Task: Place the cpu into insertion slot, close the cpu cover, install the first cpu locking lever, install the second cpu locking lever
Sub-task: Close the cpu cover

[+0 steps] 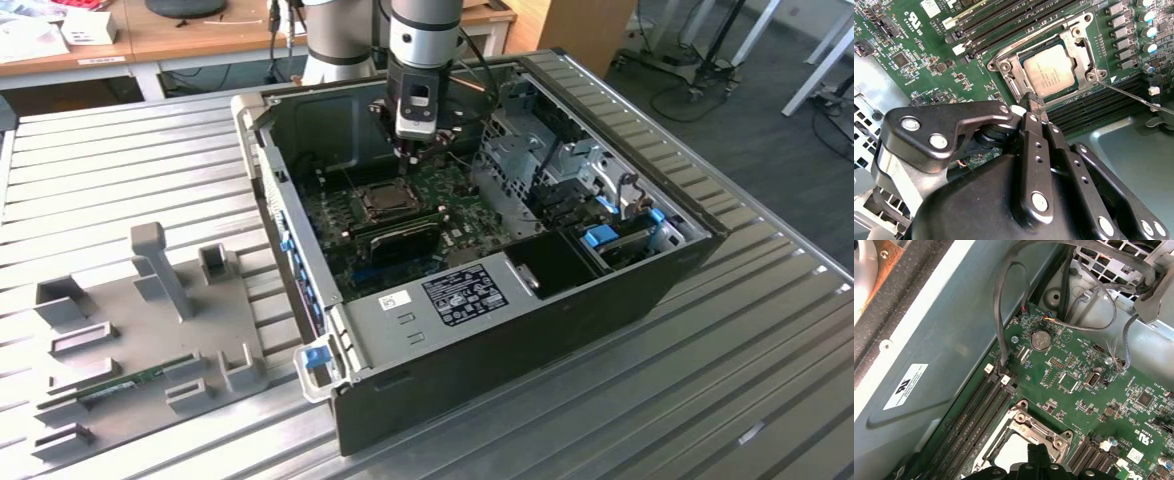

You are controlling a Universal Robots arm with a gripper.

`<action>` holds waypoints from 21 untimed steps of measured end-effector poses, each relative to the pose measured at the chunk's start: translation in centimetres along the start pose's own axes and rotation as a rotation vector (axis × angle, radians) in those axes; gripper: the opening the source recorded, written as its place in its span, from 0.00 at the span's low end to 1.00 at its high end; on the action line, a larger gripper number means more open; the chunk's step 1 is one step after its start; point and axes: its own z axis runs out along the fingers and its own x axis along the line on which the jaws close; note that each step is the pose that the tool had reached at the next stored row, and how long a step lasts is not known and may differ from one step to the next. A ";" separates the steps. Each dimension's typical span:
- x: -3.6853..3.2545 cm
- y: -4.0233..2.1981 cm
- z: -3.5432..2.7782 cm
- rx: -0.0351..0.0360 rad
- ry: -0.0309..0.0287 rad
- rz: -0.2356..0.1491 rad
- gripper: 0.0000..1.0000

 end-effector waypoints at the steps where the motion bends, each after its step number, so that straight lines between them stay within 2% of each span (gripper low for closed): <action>1: 0.00 0.00 0.00 0.0000 0.0000 0.000 0.11; 21: 0.04 -0.07 0.12 0.0002 0.0000 -0.001 0.11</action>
